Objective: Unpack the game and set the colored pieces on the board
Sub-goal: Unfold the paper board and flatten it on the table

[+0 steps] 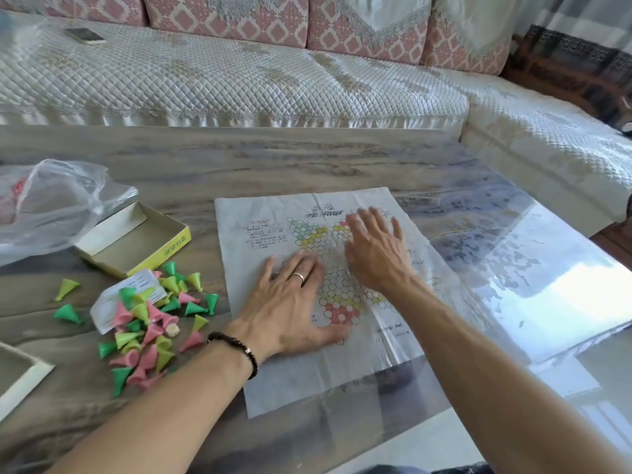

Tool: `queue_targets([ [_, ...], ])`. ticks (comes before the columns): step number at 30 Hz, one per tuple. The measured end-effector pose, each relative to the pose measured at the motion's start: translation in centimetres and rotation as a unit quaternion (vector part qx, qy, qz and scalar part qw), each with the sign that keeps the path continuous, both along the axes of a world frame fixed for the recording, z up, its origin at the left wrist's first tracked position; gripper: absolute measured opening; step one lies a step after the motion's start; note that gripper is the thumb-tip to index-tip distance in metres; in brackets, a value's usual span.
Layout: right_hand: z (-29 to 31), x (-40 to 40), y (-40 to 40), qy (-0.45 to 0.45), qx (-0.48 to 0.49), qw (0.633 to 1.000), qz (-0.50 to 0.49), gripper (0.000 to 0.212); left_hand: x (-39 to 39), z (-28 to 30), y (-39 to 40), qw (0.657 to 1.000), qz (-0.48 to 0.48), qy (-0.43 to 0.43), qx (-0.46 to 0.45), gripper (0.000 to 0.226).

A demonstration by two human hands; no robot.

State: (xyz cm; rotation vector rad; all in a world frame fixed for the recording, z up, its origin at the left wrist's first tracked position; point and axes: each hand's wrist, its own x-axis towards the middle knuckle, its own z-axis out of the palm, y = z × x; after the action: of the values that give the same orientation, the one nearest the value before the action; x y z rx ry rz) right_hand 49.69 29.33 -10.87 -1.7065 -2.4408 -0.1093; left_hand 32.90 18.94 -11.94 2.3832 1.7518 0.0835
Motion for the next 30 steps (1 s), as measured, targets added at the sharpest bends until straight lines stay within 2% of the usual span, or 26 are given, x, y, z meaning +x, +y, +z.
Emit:
queue_targets([
  [2, -0.2, -0.2, -3.3, 0.066, -0.021, 0.997, 0.044, 0.046, 0.0, 0.1, 0.1, 1.0, 0.0, -0.006, 0.004, 0.122],
  [3, -0.4, 0.6, -4.6, 0.067, -0.047, 0.996, 0.043, 0.05, -0.1, 0.0, 0.0, 1.0, 0.0, -0.002, 0.003, 0.123],
  [6, -1.1, 4.9, -4.7, 0.003, -0.117, 0.993, -0.021, 0.065, -0.6, -0.1, -0.7, 1.0, 0.003, 0.015, -0.01, 0.127],
  [9, -0.6, 7.3, -3.4, -0.019, -0.151, 0.985, -0.08, 0.069, -0.9, 0.1, -2.1, 1.0, 0.015, 0.023, -0.015, 0.126],
  [12, -0.1, 4.7, -4.5, 0.016, -0.126, 0.989, -0.081, 0.066, -0.2, 0.0, -3.4, 0.999, 0.025, 0.017, 0.012, 0.119],
  [14, -0.1, 1.8, -6.9, 0.049, -0.116, 0.992, -0.021, 0.063, 0.7, -0.3, -4.1, 0.999, 0.027, 0.005, 0.021, 0.113],
  [17, -1.0, 1.0, -9.3, 0.013, -0.111, 0.993, 0.04, 0.06, 1.1, -0.7, -5.1, 0.999, 0.035, 0.002, 0.021, 0.107],
  [23, -1.0, 6.5, -6.8, -0.02, -0.14, 0.989, -0.033, 0.066, -1.0, -0.8, -6.5, 0.999, 0.025, 0.021, 0.013, 0.106],
  [27, -0.5, 5.1, -7.2, -0.018, -0.157, 0.986, -0.056, 0.065, -1.3, -0.5, -7.4, 1.0, 0.025, 0.007, 0.006, 0.103],
  [30, 0.2, 2.6, -8.9, 0.016, -0.128, 0.991, -0.042, 0.064, -2.2, 0.2, -8.6, 1.0, 0.022, -0.004, 0.015, 0.097],
])
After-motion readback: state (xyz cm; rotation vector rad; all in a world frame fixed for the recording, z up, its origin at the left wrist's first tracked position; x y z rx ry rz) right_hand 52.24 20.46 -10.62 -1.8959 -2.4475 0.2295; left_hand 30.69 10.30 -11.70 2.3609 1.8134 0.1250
